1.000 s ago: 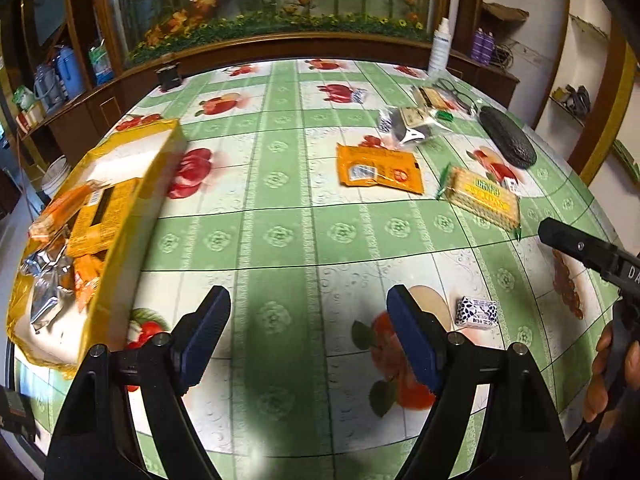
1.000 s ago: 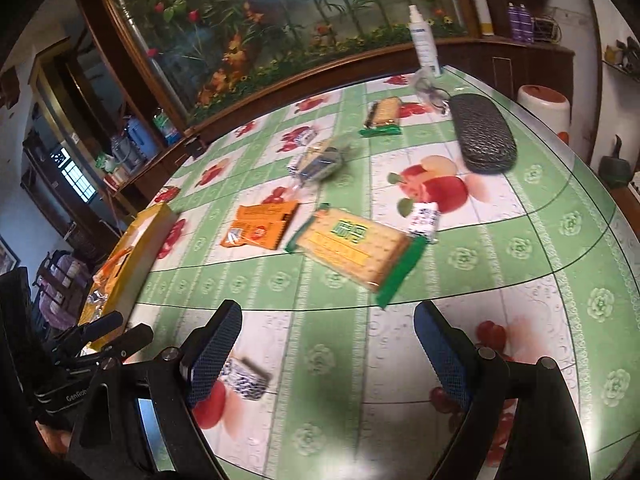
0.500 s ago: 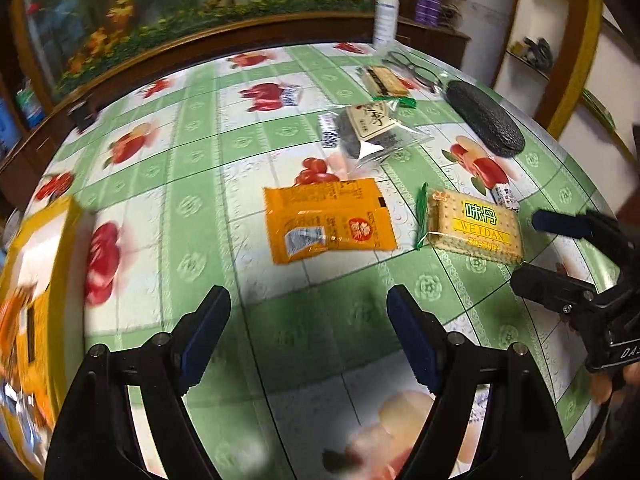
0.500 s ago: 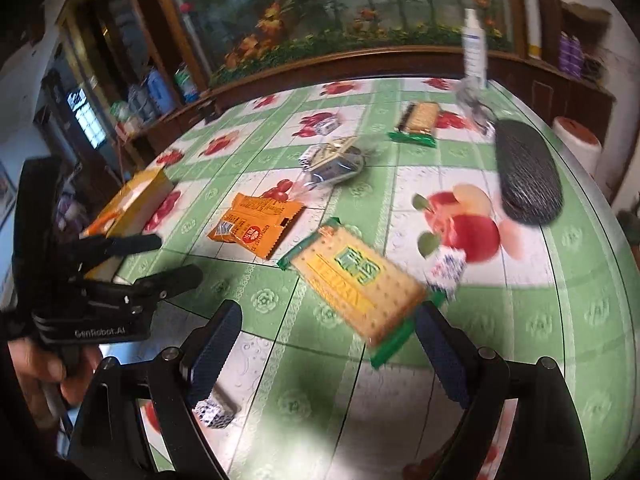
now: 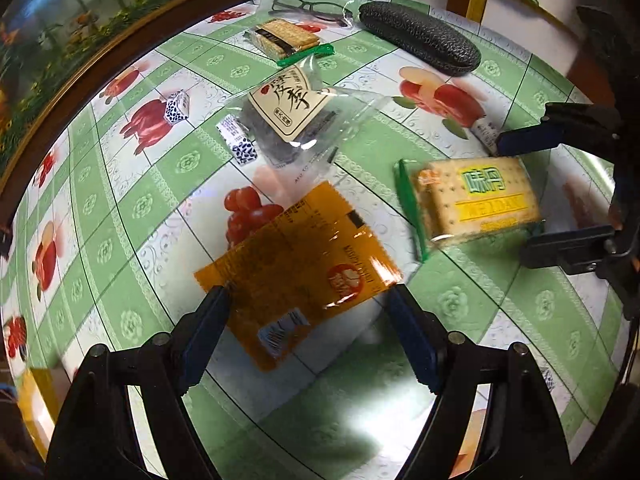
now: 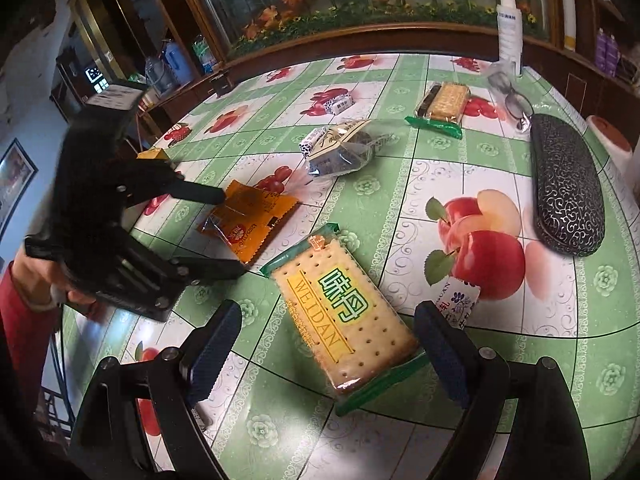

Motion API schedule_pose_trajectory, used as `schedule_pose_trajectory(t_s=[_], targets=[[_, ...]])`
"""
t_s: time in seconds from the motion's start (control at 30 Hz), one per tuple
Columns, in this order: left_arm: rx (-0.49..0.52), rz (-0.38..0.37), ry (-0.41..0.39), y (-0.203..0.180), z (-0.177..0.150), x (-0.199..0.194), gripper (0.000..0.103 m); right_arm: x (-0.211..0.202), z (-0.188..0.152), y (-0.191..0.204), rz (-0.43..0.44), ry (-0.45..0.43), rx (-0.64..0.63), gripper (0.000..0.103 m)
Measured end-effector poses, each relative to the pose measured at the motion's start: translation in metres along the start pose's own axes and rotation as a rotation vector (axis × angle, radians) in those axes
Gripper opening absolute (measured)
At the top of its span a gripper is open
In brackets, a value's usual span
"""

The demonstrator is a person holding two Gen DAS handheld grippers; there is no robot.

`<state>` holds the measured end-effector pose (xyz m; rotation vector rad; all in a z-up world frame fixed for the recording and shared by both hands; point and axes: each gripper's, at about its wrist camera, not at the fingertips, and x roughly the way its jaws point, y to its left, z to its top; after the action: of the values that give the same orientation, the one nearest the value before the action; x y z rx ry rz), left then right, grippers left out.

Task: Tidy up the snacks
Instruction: 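Grasp the orange Xudong pack with the left gripper while the right grasps the Weidan cracker pack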

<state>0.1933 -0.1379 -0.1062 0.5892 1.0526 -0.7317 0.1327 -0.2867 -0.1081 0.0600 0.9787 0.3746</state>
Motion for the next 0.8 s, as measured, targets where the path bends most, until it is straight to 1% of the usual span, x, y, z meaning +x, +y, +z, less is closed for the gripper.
schedule_pose_trajectory(t_s=[0.07,0.13,0.2,0.33,0.4,0.43,0.47,0.5,0.57,0.6,0.67,0.7,0.73,0.8], targets=[[-0.001,-0.045,0.013,0.005,0.004,0.003,0.082,0.001,0.001,-0.002,0.004,0.008,-0.002,0.09],[0.015,-0.061,0.031,0.007,0.007,0.007,0.086,0.002,0.002,-0.002,0.012,0.015,-0.01,0.09],[0.032,-0.065,0.044,0.004,0.009,0.01,0.093,0.004,0.004,0.0,0.014,0.021,-0.02,0.09],[0.062,-0.08,0.035,-0.009,0.005,0.008,0.094,0.011,0.005,0.006,0.007,0.035,-0.05,0.09],[0.062,-0.079,0.029,-0.014,0.001,0.006,0.094,0.017,0.004,0.008,-0.018,0.051,-0.064,0.09],[0.065,-0.078,0.027,-0.016,-0.001,0.004,0.093,0.019,0.004,0.008,-0.032,0.057,-0.071,0.09],[0.064,-0.08,0.027,-0.019,-0.004,0.001,0.087,0.021,0.004,0.009,-0.047,0.058,-0.081,0.09],[0.063,-0.082,0.03,-0.021,-0.006,-0.002,0.079,0.022,0.003,0.011,-0.057,0.058,-0.091,0.09],[0.063,-0.07,0.05,-0.023,-0.006,-0.007,0.068,0.022,0.003,0.012,-0.062,0.062,-0.095,0.09],[0.056,-0.049,0.056,-0.023,-0.006,-0.009,0.067,0.023,0.003,0.013,-0.06,0.063,-0.095,0.09],[0.053,0.03,0.042,-0.019,-0.001,-0.011,0.067,0.022,0.003,0.013,-0.053,0.063,-0.091,0.09],[0.054,0.055,0.038,-0.016,0.002,-0.009,0.068,0.022,0.003,0.013,-0.052,0.063,-0.09,0.09],[0.049,0.058,0.039,-0.013,0.005,-0.007,0.068,0.022,0.003,0.014,-0.053,0.064,-0.09,0.09],[0.043,0.009,0.045,-0.011,0.008,-0.004,0.068,0.021,0.001,0.014,-0.049,0.064,-0.092,0.09]])
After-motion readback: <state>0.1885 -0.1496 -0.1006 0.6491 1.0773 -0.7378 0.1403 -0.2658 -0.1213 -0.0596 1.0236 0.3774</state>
